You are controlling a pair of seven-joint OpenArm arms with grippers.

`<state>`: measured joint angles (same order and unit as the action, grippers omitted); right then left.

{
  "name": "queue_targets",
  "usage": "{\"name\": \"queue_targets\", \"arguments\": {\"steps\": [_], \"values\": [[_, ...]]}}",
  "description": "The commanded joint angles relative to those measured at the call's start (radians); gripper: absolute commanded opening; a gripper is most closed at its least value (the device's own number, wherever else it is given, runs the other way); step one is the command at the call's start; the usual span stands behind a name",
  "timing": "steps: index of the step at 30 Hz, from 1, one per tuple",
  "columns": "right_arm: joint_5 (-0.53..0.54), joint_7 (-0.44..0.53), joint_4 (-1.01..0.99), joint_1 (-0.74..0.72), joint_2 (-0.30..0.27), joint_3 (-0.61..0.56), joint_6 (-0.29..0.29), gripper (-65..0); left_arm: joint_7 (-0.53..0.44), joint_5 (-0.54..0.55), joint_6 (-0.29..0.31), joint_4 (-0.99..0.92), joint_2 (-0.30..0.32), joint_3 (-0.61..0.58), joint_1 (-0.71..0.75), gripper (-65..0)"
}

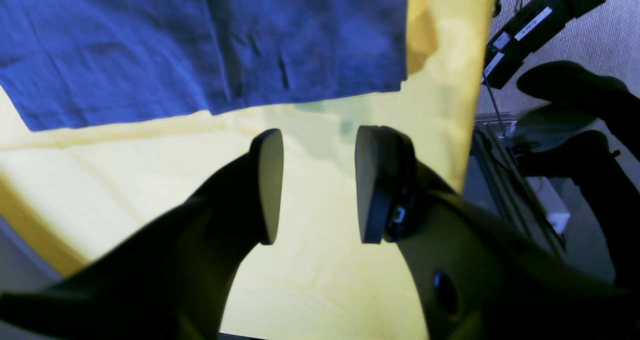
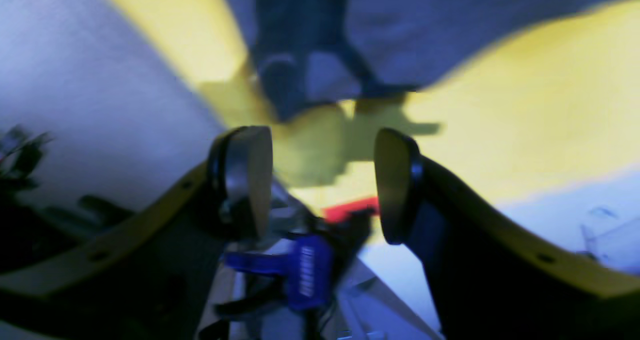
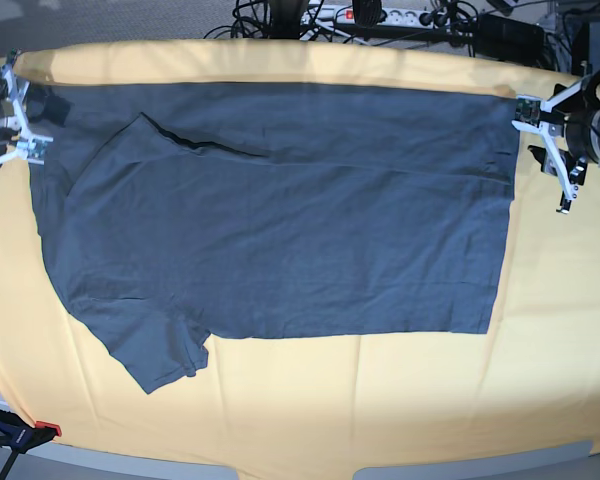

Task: Fold the T-shirt properly
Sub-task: 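Drag the folded edge back with both grippers to smooth the shirt, then move both grippers to the hem corners and pinch them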

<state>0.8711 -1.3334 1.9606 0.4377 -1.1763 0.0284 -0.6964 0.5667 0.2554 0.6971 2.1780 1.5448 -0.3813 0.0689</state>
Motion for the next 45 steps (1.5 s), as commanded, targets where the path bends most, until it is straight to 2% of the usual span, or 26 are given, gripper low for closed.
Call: {"name": "queue_targets", "arguments": {"steps": [1, 2, 6, 8, 10, 13, 15, 17, 18, 19, 22, 25, 29, 35, 40, 43, 45], "values": [[-0.003, -0.006, 0.009, -0.040, -0.028, 0.014, 0.015, -30.3, 0.003, 0.008, 0.001, 0.008, 0.009, 0.009, -0.027, -39.6], [-0.003, -0.003, 0.009, -0.070, -0.027, 0.014, 0.029, -30.3, 0.004, 0.029, -0.007, 0.008, 0.009, 0.009, -0.048, -39.6], [-0.003, 0.042, 0.008, -0.178, -0.026, 0.014, 0.107, -30.3, 0.070, 0.129, -0.264, -0.002, 0.009, 0.009, -0.173, -39.5], [-0.004, 0.073, 0.007, -0.211, -0.026, 0.014, 0.142, -30.3, 0.092, 0.171, -0.355, -0.044, 0.001, 0.009, -0.246, -39.5], [-0.013, 0.093, 0.007, -0.230, -0.026, 0.014, 0.148, -30.3, 0.087, 0.172, -0.435, -0.129, -0.062, 0.010, -0.311, -39.5], [-0.014, 0.112, 0.007, -0.239, -0.026, 0.014, 0.159, -30.3, 0.077, 0.173, -0.555, -0.322, -0.199, 0.010, -0.409, -39.5], [-0.015, 0.121, 0.006, -0.239, -0.015, 0.014, 0.162, -30.3, 0.077, 0.188, -0.597, -0.483, -0.308, 0.015, -0.476, -39.5], [-0.033, 0.131, 0.006, -0.239, 0.002, 0.014, 0.162, -30.3, 0.077, 0.253, -0.595, -0.664, -0.427, 0.045, -0.539, -39.5], [-0.050, 0.145, 0.006, -0.239, 0.010, 0.013, 0.163, -30.3, 0.071, 0.296, -0.573, -0.758, -0.487, 0.076, -0.565, -39.5], [-0.068, 0.158, 0.006, -0.239, 0.019, 0.013, 0.171, -30.3, 0.057, 0.350, -0.529, -0.855, -0.542, 0.117, -0.584, -39.6], [-0.114, 0.171, 0.006, -0.238, 0.042, 0.013, 0.193, -30.3, 0.032, 0.508, -0.337, -1.155, -0.684, 0.264, -0.647, -39.6], [-0.125, 0.172, 0.006, -0.238, 0.052, 0.013, 0.204, -30.3, 0.026, 0.621, -0.209, -1.427, -0.769, 0.351, -0.714, -39.5], [-0.143, 0.201, 0.007, -0.239, 0.051, 0.013, 0.207, -30.3, -0.045, 0.630, -0.119, -1.646, -0.859, 0.363, -0.769, -39.6], [-0.144, 0.207, 0.007, -0.238, 0.051, 0.013, 0.230, -30.3, -0.072, 0.542, -0.114, -1.671, -0.978, 0.363, -0.773, -39.6], [-0.143, 0.197, 0.007, -0.239, 0.051, 0.013, 0.237, -30.3, -0.080, 0.443, -0.198, -1.673, -1.054, 0.363, -0.772, -39.6], [-0.143, 0.202, 0.007, -0.239, 0.051, 0.013, 0.237, -30.3, -0.060, 0.430, -0.192, -1.679, -1.096, 0.363, -0.768, -39.6], [-0.143, 0.201, 0.007, -0.238, 0.051, 0.013, 0.242, -30.3, -0.038, 0.436, -0.164, -1.679, -1.117, 0.363, -0.761, -39.6]]}}
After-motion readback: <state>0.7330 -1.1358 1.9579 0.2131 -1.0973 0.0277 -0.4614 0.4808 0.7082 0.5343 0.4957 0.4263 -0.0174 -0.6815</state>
